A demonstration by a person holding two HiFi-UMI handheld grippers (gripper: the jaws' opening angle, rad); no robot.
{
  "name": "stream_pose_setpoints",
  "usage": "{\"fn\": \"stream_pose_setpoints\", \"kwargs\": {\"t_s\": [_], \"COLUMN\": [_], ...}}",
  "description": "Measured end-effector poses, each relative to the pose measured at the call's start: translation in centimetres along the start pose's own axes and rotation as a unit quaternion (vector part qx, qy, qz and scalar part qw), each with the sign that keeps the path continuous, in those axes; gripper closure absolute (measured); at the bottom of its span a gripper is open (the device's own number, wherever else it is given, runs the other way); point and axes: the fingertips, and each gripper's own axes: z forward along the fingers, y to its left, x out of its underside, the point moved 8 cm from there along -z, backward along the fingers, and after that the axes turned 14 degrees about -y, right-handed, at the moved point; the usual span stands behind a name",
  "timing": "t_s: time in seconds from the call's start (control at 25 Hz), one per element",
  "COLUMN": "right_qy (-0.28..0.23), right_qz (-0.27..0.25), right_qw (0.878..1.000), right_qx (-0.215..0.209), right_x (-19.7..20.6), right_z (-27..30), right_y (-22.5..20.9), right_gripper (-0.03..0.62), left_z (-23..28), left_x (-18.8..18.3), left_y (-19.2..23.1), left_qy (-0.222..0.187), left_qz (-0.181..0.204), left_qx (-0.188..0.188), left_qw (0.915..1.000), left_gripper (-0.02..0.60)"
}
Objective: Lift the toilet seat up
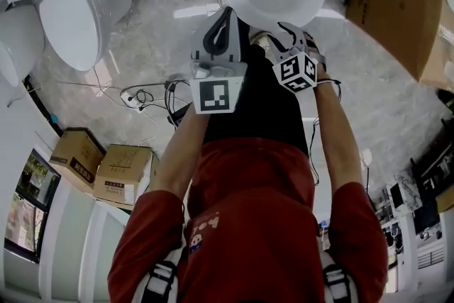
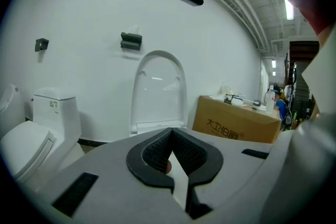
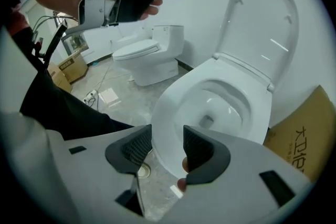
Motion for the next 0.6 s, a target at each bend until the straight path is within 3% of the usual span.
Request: {"fn": "stream_pose_setpoints", "kwargs": {"t_s": [0.2, 0.6], "right_qy": [0.052, 0.122], "right_qz": [-0.031, -0.092], "right_qw": [0.997, 0.983], "right_qx": [-0.040, -0.106], "right_x": [1.7, 3.1], "right_z": [1.3, 4.2], "right_y": [-0.1, -0.7], "right_gripper": [0.356, 0.338], "left_z": [-0.3, -0.4], "left_x": [0.6, 1.5], "left_y": [0.5, 1.1], "left_qy": [0.005, 0.019], "left_qz": [0.002, 0.000], "left_qx": [-0.003, -0.010], "left_qw": [1.0000, 0.9998], "left_gripper": [0.572, 0.571]}}
